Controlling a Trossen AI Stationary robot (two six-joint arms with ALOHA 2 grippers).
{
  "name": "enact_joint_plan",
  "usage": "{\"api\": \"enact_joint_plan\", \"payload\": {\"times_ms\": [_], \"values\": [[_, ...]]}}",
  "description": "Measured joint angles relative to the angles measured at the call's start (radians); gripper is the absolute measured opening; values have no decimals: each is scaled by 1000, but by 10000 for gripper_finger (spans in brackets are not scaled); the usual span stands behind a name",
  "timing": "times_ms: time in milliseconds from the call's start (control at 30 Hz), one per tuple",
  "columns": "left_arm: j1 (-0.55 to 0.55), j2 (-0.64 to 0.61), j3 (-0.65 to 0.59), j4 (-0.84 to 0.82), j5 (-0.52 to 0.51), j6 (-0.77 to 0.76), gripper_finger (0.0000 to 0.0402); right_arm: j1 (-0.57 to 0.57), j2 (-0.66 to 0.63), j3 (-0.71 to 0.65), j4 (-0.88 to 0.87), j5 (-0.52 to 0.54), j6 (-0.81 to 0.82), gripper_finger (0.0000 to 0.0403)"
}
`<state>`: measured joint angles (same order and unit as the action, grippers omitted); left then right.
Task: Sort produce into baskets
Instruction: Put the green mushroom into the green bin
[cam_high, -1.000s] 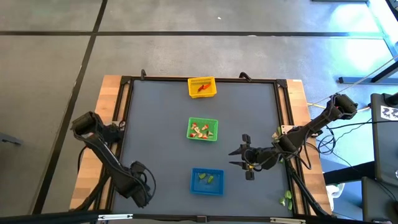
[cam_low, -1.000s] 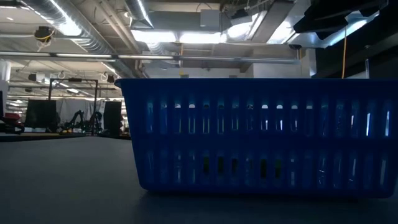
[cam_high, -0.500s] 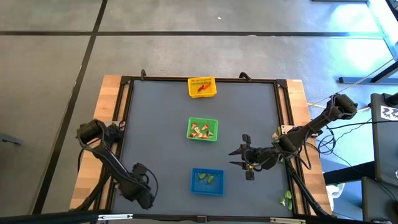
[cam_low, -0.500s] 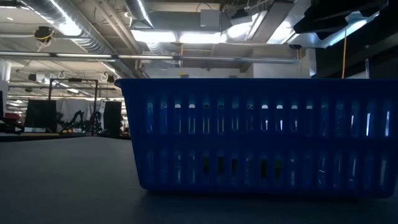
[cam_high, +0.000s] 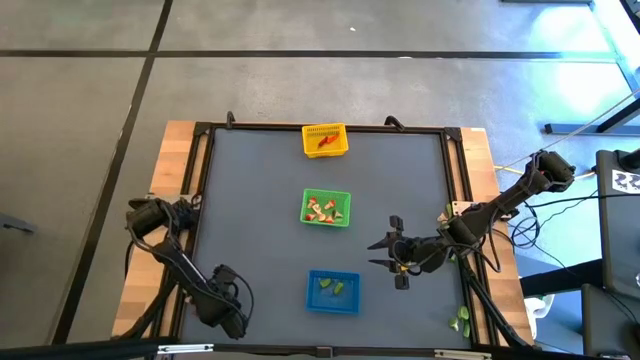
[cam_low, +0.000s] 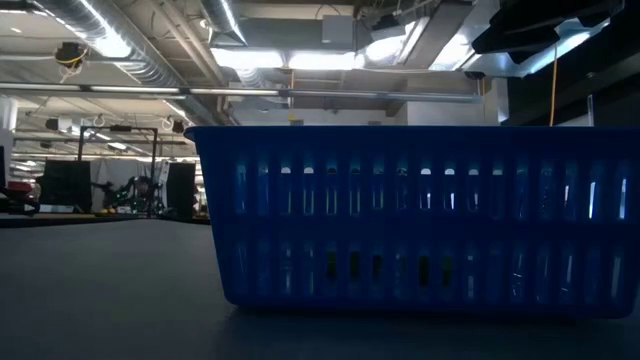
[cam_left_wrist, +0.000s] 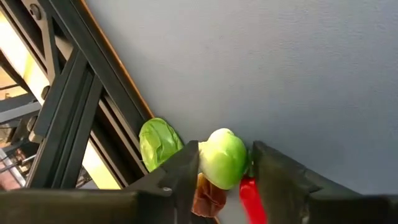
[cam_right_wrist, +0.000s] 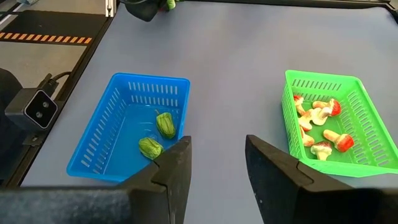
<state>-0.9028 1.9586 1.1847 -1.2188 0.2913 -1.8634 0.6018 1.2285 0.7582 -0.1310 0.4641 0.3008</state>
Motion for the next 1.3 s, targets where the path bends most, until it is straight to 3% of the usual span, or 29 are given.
{"api": "enact_joint_plan", "payload": {"times_ms": [300, 533, 767, 967, 1300], "values": [[7, -5, 0, 7, 0, 87, 70, 0, 0, 0, 0, 0, 0, 152], [35, -62, 0, -3, -44, 112, 56, 0, 0, 0, 3, 0, -5, 152], [81, -146, 0, -1, -140, 143, 61, 0, 0, 0, 3, 0, -19, 152], [128, -217, 0, 0, -280, 149, 62, 0, 0, 0, 2, 0, -19, 152], [225, -295, 1, 100, -470, 307, 62, 0, 0, 0, 2, 0, -20, 152]]}}
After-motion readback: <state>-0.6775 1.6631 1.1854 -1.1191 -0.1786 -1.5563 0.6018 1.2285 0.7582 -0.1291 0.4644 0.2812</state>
